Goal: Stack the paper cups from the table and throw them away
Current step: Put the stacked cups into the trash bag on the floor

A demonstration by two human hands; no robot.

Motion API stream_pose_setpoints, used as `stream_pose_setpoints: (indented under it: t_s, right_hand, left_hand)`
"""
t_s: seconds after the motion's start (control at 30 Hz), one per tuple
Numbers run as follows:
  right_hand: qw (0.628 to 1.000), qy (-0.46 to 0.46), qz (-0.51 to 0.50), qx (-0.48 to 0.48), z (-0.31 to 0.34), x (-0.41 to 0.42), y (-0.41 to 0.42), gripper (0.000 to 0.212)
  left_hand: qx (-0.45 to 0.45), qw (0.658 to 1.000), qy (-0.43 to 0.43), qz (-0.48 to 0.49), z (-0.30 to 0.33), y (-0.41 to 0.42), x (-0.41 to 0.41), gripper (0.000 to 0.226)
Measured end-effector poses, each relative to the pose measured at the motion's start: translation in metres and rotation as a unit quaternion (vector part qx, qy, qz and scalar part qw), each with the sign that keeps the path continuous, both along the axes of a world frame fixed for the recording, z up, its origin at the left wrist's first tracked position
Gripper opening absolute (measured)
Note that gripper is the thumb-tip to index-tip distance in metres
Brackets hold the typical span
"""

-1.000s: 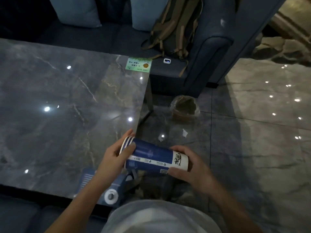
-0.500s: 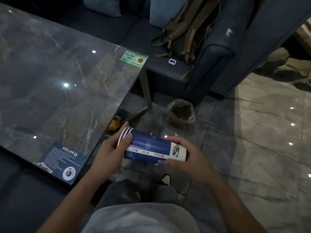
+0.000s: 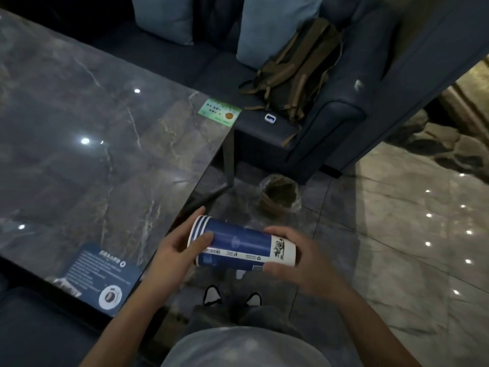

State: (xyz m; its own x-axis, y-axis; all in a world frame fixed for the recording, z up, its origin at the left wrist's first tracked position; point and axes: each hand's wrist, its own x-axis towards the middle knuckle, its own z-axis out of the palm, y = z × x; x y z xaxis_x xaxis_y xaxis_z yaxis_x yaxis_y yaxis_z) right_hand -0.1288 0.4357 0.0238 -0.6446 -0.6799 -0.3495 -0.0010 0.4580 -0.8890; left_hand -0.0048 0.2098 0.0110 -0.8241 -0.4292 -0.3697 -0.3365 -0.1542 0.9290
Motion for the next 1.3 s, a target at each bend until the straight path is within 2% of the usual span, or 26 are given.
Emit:
stream_pose_setpoints:
  t_s: [0.07,0.17,0.33,0.47,0.57,0.67,0.73,0.8,0.9,1.07,1.3]
  right_hand:
    - [1.0,0.011,-0.019,0.011,0.001,-0.004,-0.003,0.061]
    - [0.999,0.01,-0.03,0.009,0.006,-0.012,0.001,0.059]
    - [0.999,-0.007,-0.048,-0.014,0.007,-0.046,0.021,0.059]
    - [0.996,-0.031,-0.061,-0.048,-0.004,-0.082,0.06,0.053]
    - [0.994,-0.033,-0.083,-0.068,-0.014,-0.118,0.104,0.049]
    - [0.991,-0.028,-0.108,-0.073,-0.018,-0.16,0.154,0.047]
    - [0.992,-0.017,-0.099,-0.07,-0.019,-0.187,0.182,0.047]
    - [0.994,-0.005,-0.09,-0.064,-0.018,-0.211,0.2,0.047]
    - [0.994,-0.008,-0.078,-0.081,-0.016,-0.241,0.208,0.042]
    - [0.991,-0.054,-0.047,-0.112,-0.02,-0.271,0.188,0.04]
    - [0.985,-0.122,-0.066,-0.099,-0.049,-0.299,0.155,0.047]
  left_hand:
    - [0.01,1.0,0.002,-0.009,-0.002,-0.006,-0.007,0.07]
    - [0.033,0.999,0.006,0.006,-0.005,-0.001,-0.017,0.053]
    - [0.021,1.0,-0.005,0.019,-0.006,0.024,-0.031,0.064]
    - [0.001,0.999,-0.013,0.036,-0.008,0.064,-0.056,0.062]
    - [-0.079,0.995,-0.025,0.059,-0.009,0.11,-0.089,0.041]
    - [-0.216,0.973,-0.063,0.048,-0.008,0.167,-0.128,0.023]
    - [-0.295,0.953,-0.07,0.017,-0.006,0.197,-0.156,0.025]
    - [-0.338,0.938,-0.078,-0.004,-0.002,0.217,-0.18,0.031]
    - [-0.38,0.922,-0.066,0.018,0.003,0.229,-0.208,0.031]
    - [-0.389,0.917,-0.062,0.069,0.006,0.218,-0.224,0.029]
    - [-0.332,0.935,-0.057,0.106,-0.022,0.185,-0.237,0.032]
